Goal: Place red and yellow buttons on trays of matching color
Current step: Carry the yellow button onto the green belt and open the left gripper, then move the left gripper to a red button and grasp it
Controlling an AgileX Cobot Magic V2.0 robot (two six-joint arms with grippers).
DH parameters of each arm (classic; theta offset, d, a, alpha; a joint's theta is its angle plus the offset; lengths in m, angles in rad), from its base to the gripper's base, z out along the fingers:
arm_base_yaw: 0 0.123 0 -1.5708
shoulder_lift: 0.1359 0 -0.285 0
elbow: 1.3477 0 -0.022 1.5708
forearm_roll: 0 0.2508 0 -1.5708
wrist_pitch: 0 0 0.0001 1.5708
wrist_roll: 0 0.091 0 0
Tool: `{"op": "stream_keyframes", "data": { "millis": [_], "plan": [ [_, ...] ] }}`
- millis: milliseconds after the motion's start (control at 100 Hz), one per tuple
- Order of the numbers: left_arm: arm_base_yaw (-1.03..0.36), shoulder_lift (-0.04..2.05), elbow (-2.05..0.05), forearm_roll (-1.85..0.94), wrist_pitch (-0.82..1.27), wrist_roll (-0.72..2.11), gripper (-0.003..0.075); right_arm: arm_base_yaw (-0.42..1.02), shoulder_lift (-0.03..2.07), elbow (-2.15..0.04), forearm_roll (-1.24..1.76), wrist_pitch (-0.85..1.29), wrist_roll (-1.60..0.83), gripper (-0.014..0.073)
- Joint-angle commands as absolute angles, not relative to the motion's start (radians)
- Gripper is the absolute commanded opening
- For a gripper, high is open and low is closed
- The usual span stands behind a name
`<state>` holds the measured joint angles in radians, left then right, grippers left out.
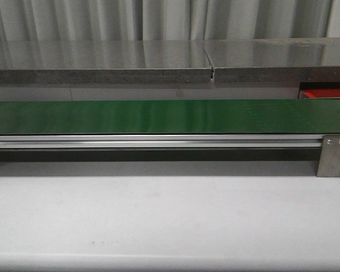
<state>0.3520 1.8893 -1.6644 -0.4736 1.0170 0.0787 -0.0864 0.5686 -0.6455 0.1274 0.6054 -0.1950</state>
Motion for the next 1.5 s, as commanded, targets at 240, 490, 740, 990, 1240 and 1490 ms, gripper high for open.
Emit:
{"op": "stream_keyframes", "data": {
  "millis": [240,490,740,990,1240,1490],
  "plan": [
    [0.460,1.808,-1.696,-0.415,1.022,0.084,0.0565,-0.088,0.568,-0.670,0.131,0.537,-0.196,-0.0118],
    [0.556,1.808,-1.696,-0.363,1.029,0.056,0.0565,-0.088,0.568,-0.670,0.131,0.537,-0.196,-0.0118],
    [0.580,1.810,-1.696,-0.183,1.016,0.000,0.0566,-0.088,0.568,-0.670,0.131,0.537,-0.196,-0.0118],
    [0.600,1.859,-1.696,-0.183,1.006,-0.027,0.0566,-0.088,0.568,-0.670,0.131,0.537,-0.196,-0.0118],
    [0.614,1.937,-1.696,-0.184,0.947,-0.029,0.0566,-0.088,0.568,-0.670,0.131,0.537,-0.196,-0.0118],
    [0.616,2.011,-1.696,-0.188,0.845,-0.029,0.0566,-0.088,0.568,-0.670,0.131,0.537,-0.196,-0.0118]
  ]
}}
